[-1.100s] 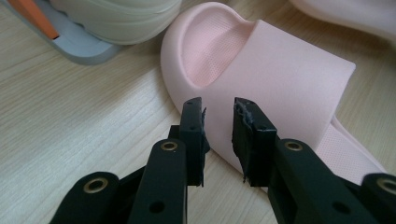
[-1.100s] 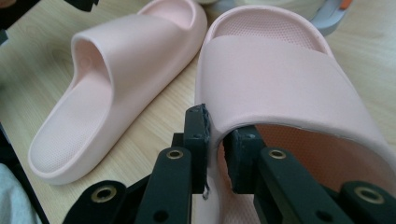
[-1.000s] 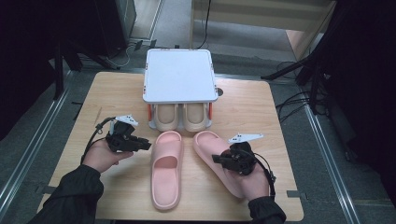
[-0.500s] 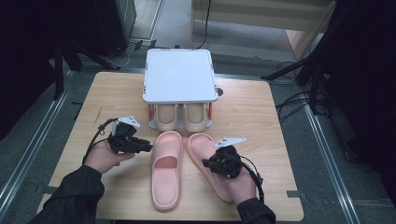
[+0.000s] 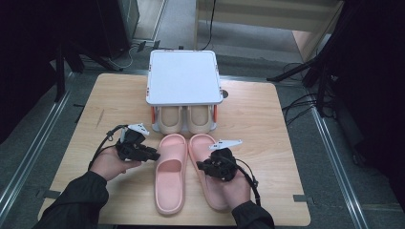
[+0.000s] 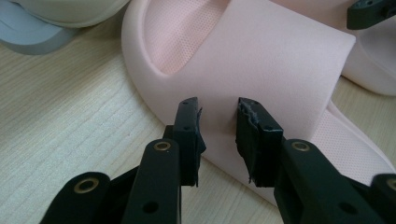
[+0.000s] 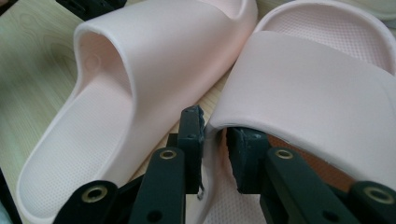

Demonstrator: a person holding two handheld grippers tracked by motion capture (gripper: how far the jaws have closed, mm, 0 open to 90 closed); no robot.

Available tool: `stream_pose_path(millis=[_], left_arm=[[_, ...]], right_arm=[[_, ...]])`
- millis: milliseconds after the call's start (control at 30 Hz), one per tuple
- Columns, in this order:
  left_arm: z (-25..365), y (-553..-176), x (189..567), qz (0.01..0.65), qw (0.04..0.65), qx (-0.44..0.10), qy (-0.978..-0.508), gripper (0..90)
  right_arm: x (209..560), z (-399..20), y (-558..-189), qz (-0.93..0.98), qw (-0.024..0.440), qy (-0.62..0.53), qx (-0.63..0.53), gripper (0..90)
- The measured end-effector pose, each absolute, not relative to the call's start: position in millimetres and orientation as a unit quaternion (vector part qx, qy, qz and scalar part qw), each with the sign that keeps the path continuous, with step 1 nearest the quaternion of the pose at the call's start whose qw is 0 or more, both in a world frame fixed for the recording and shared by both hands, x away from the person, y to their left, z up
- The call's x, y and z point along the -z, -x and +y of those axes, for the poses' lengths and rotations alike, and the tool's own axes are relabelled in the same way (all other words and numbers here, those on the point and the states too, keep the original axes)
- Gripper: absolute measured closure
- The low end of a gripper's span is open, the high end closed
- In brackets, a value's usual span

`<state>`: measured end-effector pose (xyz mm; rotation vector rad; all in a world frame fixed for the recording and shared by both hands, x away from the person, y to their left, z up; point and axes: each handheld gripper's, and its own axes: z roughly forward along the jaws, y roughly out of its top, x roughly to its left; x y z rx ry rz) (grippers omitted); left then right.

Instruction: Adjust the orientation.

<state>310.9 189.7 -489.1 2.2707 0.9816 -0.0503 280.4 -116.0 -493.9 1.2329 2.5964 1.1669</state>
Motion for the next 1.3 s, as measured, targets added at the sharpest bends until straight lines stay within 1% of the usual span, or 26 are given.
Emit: stream_pose_path(millis=[67,500,833,967,1100,1300], left_arm=[[190,-310,490,0.377,0.328,0.019,-0.866,68.8],[189,-300,492,0.383,0.333,0.022,-0.861,68.6],[187,-292,491,0.38,0.338,0.027,-0.86,68.2],[189,-292,490,0.379,0.338,0.027,-0.861,64.2],[194,-292,486,0.384,0.353,0.017,-0.853,60.2],[204,-291,480,0.396,0.361,0.005,-0.844,56.1]], right_arm=[[494,-113,-280,0.837,0.019,-0.396,-0.378,74.9],[494,-102,-283,0.837,0.002,-0.371,-0.402,58.8],[497,-96,-283,0.84,0.009,-0.358,-0.409,53.9],[496,-96,-283,0.84,0.008,-0.356,-0.409,52.9],[496,-97,-282,0.839,0.005,-0.357,-0.41,50.2],[496,-99,-282,0.835,-0.005,-0.365,-0.413,46.5]])
